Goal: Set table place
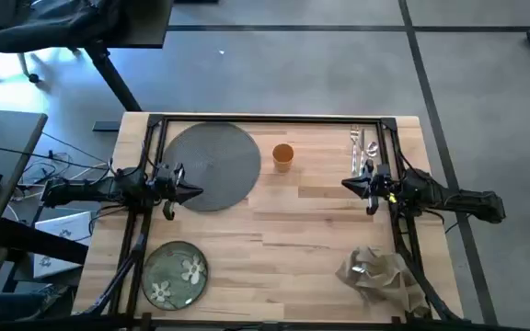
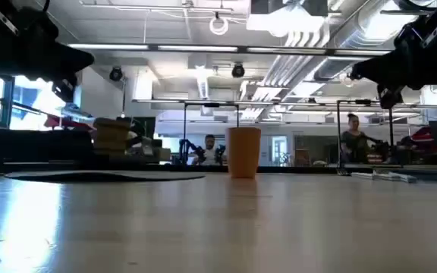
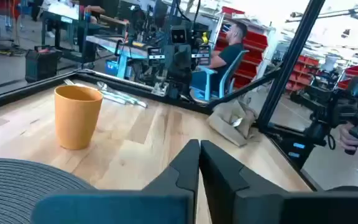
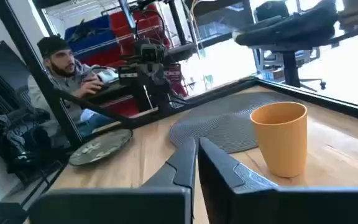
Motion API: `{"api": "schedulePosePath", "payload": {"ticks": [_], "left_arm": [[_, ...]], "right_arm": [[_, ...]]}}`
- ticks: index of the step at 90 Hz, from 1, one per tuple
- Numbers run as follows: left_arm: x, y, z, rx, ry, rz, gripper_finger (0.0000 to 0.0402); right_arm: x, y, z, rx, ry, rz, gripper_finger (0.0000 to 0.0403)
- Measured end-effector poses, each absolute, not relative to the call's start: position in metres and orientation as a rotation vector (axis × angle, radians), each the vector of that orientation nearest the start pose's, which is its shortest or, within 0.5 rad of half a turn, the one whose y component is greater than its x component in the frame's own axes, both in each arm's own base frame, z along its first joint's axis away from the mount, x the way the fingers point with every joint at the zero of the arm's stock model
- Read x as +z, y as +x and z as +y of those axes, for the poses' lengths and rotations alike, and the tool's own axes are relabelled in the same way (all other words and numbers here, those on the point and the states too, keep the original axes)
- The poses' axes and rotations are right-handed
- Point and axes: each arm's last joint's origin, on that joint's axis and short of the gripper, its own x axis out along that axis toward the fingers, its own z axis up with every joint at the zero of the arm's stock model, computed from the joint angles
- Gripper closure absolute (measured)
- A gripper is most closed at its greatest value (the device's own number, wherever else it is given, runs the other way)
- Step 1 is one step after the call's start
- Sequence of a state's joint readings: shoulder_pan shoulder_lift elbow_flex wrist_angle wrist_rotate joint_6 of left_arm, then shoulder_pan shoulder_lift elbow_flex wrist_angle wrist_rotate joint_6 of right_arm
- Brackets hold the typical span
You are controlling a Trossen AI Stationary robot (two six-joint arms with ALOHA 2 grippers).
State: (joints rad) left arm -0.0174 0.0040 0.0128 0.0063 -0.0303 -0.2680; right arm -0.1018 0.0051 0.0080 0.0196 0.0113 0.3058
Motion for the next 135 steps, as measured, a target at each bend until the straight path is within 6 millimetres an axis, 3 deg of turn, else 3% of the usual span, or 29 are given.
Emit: {"api": "schedulePosePath", "payload": {"ticks": [33, 45, 62, 70, 81, 99, 118, 135], "left_arm": [[0.168, 0.097, -0.001, 0.011, -0.269, -0.017, 0.0401], [0.168, 0.097, -0.001, 0.016, -0.269, -0.018, 0.0401], [0.167, 0.098, 0.000, 0.048, -0.277, -0.007, 0.0401], [0.164, 0.101, 0.000, 0.063, -0.277, 0.028, 0.0401], [0.161, 0.104, 0.001, 0.080, -0.290, 0.086, 0.0401], [0.170, 0.107, 0.001, 0.101, -0.294, 0.145, 0.0401], [0.177, 0.110, 0.002, 0.140, -0.287, 0.194, 0.0401], [0.180, 0.110, 0.002, 0.144, -0.304, 0.192, 0.0401]], "right_arm": [[0.170, 0.097, -0.010, -0.108, 0.315, -0.064, 0.0402], [0.189, 0.097, -0.010, -0.079, 0.345, -0.240, 0.0402], [0.225, 0.117, -0.013, -0.103, 0.289, -0.148, 0.0402], [0.248, 0.144, -0.015, -0.119, 0.222, -0.050, 0.0402], [0.276, 0.199, -0.021, -0.127, 0.177, 0.094, 0.0402], [0.283, 0.294, -0.028, -0.145, 0.194, 0.406, 0.0402], [0.266, 0.381, -0.029, -0.193, 0.167, 0.605, 0.0402], [0.223, 0.441, -0.039, -0.252, 0.198, 0.739, 0.0402]]}}
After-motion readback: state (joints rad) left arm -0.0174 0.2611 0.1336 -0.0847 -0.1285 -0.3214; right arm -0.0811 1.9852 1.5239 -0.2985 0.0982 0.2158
